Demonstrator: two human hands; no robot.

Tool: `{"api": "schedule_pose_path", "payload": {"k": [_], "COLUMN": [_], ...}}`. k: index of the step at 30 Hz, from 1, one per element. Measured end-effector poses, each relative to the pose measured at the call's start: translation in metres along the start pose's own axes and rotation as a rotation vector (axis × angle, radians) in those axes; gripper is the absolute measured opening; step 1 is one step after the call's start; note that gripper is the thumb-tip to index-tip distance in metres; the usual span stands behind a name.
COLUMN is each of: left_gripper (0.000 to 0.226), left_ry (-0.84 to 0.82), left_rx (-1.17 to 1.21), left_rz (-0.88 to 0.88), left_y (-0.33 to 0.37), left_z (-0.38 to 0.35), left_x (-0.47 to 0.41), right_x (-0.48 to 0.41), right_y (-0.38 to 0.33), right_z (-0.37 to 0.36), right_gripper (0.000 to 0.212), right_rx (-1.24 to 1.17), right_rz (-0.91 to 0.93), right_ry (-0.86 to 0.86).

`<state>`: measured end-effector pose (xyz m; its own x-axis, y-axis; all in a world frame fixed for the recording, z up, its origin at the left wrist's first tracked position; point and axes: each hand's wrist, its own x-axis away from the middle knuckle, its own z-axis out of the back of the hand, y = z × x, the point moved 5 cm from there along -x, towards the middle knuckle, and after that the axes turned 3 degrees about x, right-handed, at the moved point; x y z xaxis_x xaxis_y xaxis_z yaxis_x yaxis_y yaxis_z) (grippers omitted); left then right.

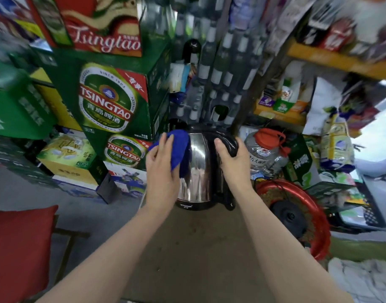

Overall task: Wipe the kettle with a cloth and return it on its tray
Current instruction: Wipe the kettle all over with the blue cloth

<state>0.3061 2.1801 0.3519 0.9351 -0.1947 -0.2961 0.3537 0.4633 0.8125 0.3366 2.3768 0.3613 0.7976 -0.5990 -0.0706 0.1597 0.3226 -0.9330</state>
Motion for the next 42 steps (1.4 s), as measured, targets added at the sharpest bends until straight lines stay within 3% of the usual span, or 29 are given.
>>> {"api": "schedule_pose_path", "payload": {"k": [2,4,7,10,14,18,24,30,32,36,38,42], "left_gripper": [0.074,0.080,0.071,0.066,0.067,0.067,0.072,0.071,0.069,0.069,0.071,0.069], "left_ry": [-0.171,-0.264,-0.279,-0.179,-0.109,-0.041,-0.024,0.006,-0.003,-0.013,-0.007,0.092], "left_rx": [-0.148,-0.190,-0.285,-0.523,-0.487,-0.425,-0.646,-0.463,-0.514,-0.800,-0.821,-0.611], "left_rz": [-0.140,-0.168,-0.298,-0.467,-0.409,-0.336,-0.521,-0.257,-0.318,-0.641,-0.691,-0.449], "left_y": [0.036,0.056,0.082,0.113,0.154,0.176,0.188,0.206,0.206,0.193,0.183,0.194], "left_z": [-0.026,-0.042,-0.051,-0.054,-0.040,-0.019,-0.019,0.034,0.042,0.031,0.031,0.057], "left_x": [0.001,0.008,0.020,0.024,-0.009,-0.023,0.020,-0.047,-0.049,-0.001,0.006,-0.031], "right_x": [-0.005,-0.007,-0.002,0.002,0.004,0.006,0.009,0.018,0.018,0.016,0.019,0.029], "right_y": [-0.032,-0.059,-0.087,-0.105,-0.125,-0.144,-0.165,-0.169,-0.173,-0.185,-0.189,-0.195], "right_z": [0.025,0.048,0.077,0.099,0.119,0.127,0.133,0.113,0.111,0.109,0.104,0.091], "right_gripper": [0.033,0.034,0.043,0.042,0.033,0.037,0.034,0.037,0.037,0.038,0.041,0.044], "right_rx": [0.049,0.110,0.179,0.149,0.026,-0.046,-0.182,-0.301,-0.328,-0.350,-0.342,-0.331], "right_rz": [0.090,0.175,0.271,0.298,0.249,0.221,0.154,0.068,0.049,0.080,0.110,0.152], "right_ry": [0.043,0.075,0.081,0.097,0.178,0.225,0.297,0.214,0.204,0.207,0.185,0.178]}}
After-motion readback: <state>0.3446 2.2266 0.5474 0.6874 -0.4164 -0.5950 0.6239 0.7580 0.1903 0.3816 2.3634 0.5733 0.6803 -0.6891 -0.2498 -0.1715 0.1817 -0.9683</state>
